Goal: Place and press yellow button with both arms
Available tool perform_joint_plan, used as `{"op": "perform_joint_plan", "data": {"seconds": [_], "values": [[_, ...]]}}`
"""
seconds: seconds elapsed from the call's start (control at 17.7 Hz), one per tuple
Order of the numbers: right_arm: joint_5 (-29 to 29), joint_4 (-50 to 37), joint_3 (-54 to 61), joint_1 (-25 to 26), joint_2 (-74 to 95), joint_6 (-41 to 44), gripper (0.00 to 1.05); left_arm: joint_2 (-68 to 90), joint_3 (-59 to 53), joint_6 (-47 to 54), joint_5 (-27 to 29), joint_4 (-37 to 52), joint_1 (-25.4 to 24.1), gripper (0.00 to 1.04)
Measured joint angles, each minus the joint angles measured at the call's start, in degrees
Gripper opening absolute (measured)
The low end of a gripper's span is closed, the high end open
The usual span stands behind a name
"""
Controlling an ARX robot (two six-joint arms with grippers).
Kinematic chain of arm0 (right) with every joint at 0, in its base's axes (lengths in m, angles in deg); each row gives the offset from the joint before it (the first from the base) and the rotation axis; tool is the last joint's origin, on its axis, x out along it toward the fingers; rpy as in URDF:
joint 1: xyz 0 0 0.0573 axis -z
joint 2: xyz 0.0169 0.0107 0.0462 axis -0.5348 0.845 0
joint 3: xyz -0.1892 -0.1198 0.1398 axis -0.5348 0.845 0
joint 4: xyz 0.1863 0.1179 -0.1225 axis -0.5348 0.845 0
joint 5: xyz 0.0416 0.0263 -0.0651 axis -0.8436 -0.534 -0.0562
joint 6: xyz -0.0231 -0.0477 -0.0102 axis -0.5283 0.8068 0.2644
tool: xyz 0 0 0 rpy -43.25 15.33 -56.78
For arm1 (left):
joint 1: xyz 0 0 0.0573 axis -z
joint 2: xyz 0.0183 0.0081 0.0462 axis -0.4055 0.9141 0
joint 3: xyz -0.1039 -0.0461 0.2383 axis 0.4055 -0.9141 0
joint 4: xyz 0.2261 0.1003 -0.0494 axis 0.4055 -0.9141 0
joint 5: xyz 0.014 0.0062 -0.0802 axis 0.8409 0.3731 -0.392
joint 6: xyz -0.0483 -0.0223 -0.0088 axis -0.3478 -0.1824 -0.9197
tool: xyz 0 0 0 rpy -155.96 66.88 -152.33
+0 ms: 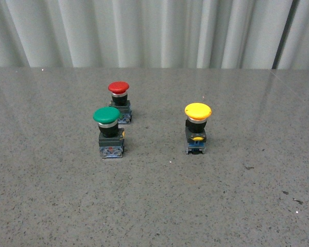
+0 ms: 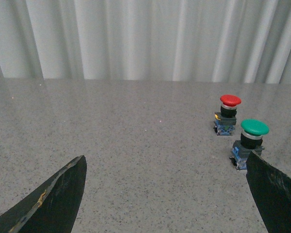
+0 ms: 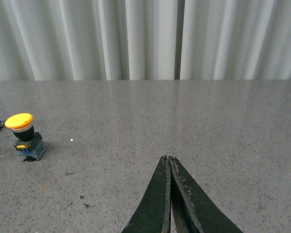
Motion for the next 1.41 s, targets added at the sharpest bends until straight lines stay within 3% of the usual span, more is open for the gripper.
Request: {"op": "perform_joint_plan", "data": {"seconds": [0.28,0.34,0.85,1.41], "values": [[0.00,-0.20,0.00,0.00,-0.07,0.00,0.02,0.00,0.00,0.00,0.02,0.00,0.00,0.98],[0.00,-0.20,0.00,0.00,-0.07,0.02,0.08,0.00,0.00,0.00,0.02,0.00,0.00,0.98],[0.00,-0.22,0.00,0.00,-0.07,0.00,1.00,0.00,0.00,0.00,0.02,0.00,0.00,0.98],[-0.02,-0.22,0.00,0.00,-0.07,0.00,0.98,0.00,0.00,0.00,0.02,0.00,0.00,0.98]]}}
